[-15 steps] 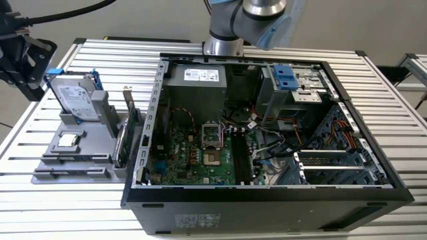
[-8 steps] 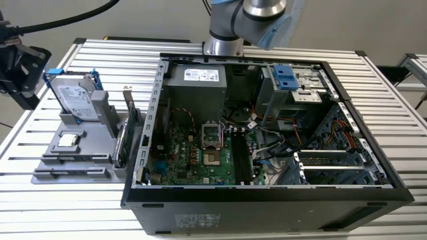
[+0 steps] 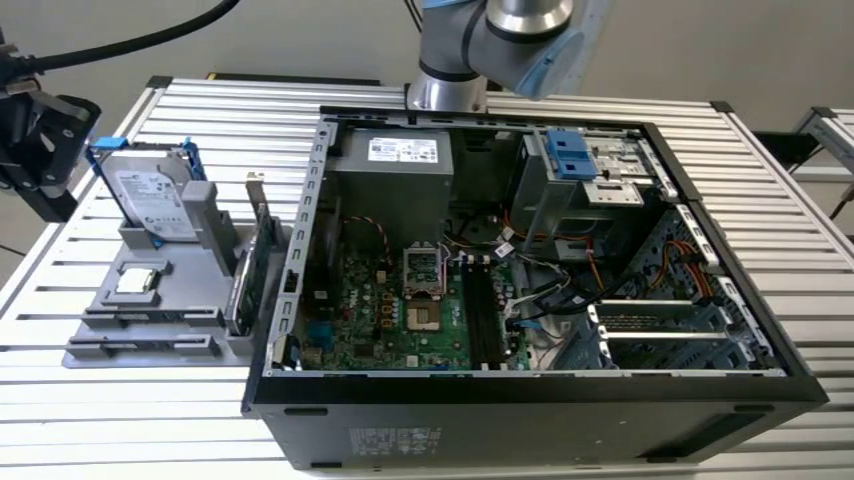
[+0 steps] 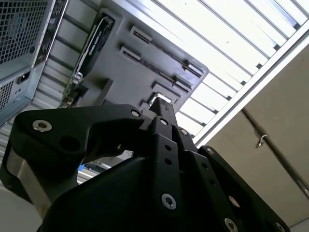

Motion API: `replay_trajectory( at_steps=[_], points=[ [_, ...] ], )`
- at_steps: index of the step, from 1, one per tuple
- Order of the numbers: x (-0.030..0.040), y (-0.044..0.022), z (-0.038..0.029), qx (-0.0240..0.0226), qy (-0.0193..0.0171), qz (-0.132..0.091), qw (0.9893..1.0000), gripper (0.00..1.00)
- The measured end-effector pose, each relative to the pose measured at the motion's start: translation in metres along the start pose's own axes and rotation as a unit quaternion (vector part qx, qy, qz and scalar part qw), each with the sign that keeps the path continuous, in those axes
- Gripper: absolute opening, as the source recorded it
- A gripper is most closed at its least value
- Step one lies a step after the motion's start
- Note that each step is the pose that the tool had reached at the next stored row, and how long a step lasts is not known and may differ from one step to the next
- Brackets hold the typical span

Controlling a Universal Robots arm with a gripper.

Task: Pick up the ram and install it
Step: 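Pick up the ram and move it above insertion slot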

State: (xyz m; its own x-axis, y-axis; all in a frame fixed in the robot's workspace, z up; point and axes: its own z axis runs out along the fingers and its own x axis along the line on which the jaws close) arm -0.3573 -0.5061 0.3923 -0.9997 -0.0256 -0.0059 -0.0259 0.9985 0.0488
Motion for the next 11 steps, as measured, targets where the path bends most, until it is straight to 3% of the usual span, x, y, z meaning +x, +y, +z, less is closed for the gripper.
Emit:
replay_trajectory(
  at_steps=[11],
  points=[
    [0.0000,0.0000,0.0000,0.0000,0.0005,0.000,1.0000,0.00]
  ],
)
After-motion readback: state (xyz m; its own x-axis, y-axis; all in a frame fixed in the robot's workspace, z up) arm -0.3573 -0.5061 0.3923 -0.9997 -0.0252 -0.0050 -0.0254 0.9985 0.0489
